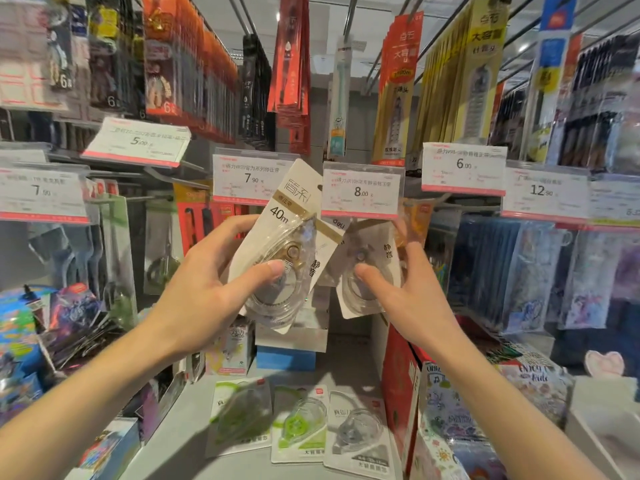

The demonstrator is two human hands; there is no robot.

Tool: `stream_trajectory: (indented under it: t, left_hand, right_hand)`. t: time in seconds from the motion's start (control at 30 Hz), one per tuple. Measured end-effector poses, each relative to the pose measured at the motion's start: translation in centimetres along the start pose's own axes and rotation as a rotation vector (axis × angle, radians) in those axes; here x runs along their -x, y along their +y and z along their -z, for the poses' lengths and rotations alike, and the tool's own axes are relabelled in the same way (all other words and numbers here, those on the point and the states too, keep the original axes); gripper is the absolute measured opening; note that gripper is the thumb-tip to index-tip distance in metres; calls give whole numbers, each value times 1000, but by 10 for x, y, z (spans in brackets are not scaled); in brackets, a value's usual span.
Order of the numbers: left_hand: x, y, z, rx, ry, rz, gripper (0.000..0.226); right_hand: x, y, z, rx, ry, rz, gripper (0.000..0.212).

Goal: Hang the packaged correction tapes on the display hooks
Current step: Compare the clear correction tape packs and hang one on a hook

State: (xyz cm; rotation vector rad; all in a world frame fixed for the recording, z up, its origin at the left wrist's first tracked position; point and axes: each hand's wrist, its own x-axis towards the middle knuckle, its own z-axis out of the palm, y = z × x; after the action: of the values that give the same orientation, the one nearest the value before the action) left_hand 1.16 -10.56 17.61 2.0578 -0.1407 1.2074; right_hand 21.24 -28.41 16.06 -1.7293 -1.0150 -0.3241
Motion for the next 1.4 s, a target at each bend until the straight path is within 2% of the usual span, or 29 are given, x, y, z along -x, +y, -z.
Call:
stream_trajectory:
  t: [0.07, 0.13, 0.3, 0.43, 0.5, 0.57, 0.67, 0.77, 0.83, 1.0, 1.13, 1.27, 1.4]
  left_hand:
    - [2, -4, 0, 4, -28, 50, 43]
    - [6, -7, 0, -17, -54, 94, 43]
    - [12, -14, 0, -61, -88, 158, 40]
    - [17, -19, -2, -36, -123, 226, 39]
    - [18, -19, -6, -9, -129, 255, 38]
    - [18, -19, -13, 26, -123, 276, 37]
    - [18, -19, -32, 77, -125, 301, 32]
    - [19, -21, -53, 33, -104, 295, 32]
    - [18, -20, -62, 23, -115, 281, 35]
    - [16, -15, -75, 39, -200, 254, 36]
    - [13, -10, -75, -25, -247, 226, 35]
    - [-1, -3, -63, -130, -98, 219, 34]
    - [-27, 16, -53, -32, 6, 200, 24]
  right_hand:
    - [-3, 5, -9, 73, 16, 23, 80]
    - [-11, 11, -16, 151, 9, 4, 91]
    - [-23, 14, -25, 291, -27, -62, 78]
    - [-12, 13, -13, 284, -27, -73, 65]
    - [0, 12, -2, 207, -5, -65, 48]
    - [14, 10, 7, 106, -73, -77, 28]
    - [34, 7, 8, 10, -210, -78, 22]
    - [45, 6, 5, -95, -216, -91, 14]
    - [48, 8, 6, -202, -178, -130, 16]
    - [53, 10, 7, -459, -132, -237, 37]
    - [51, 12, 12, -528, -129, -270, 42]
    - [46, 16, 27, -538, -106, -228, 53]
    - [43, 19, 38, -462, -59, -177, 53]
